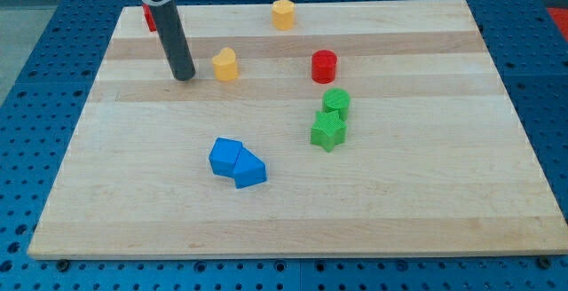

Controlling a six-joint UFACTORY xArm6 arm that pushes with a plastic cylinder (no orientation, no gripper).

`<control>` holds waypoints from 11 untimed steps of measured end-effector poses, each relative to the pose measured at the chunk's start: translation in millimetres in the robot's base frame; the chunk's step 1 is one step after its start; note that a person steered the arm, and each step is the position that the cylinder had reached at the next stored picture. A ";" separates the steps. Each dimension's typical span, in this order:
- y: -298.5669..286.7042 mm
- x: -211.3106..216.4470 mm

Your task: Place the yellow heart towards the top right side of the red circle

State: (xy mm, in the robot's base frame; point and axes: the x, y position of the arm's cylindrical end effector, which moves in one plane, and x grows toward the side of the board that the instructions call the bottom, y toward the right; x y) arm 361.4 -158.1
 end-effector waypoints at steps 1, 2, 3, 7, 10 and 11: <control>38.5 5.2; 76.7 -16.1; 71.5 -18.6; 140.9 -80.0; 157.2 -79.9; 100.8 -48.7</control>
